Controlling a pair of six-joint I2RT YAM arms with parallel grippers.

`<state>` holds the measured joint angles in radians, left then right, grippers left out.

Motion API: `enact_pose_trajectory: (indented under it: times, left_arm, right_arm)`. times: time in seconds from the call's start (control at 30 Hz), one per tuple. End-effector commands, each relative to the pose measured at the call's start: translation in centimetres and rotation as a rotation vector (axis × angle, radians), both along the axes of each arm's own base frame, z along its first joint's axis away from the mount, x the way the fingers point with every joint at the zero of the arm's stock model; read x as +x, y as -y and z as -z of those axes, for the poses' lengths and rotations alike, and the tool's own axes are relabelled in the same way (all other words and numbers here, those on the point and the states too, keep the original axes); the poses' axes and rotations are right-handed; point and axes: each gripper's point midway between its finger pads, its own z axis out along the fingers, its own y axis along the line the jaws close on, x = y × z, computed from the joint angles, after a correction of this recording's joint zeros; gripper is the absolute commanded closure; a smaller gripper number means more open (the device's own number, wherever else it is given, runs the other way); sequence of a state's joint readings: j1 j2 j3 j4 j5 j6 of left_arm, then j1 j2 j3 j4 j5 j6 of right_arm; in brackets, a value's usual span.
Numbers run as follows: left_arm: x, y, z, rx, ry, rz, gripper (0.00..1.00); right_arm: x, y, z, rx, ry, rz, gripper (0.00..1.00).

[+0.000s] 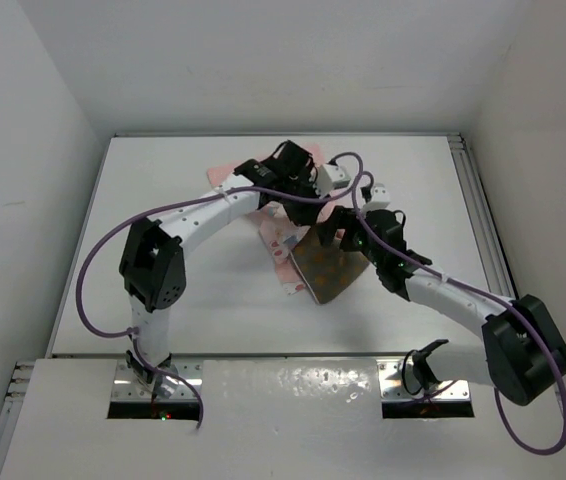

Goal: Put the pillow into the pillowcase

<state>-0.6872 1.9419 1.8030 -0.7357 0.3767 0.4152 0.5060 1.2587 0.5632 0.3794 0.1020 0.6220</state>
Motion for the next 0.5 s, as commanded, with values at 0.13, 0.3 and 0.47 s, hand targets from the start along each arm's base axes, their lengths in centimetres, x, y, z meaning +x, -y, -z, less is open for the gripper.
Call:
enact_pose_trajectory:
  times: [0.13, 0.3, 0.47]
  left_arm:
    - [0.6, -1.6, 3.1, 0.064, 0.064, -0.035, 0.56]
    - [0.1, -3.3, 2.4, 0.107, 0.058, -0.035, 0.46]
    - [-3.1, -3.9, 0.8, 0.168, 0.112, 0.066, 0.72]
  right_arm:
    - [-2.2, 1.1, 1.6, -0.109, -0.122, -0.069, 0.01]
    - [-1.4, 5.4, 2.3, -0.102, -0.26, -0.045, 0.29]
    - [1.4, 7.7, 3.9, 0.066, -0.399, 0.031, 0.76]
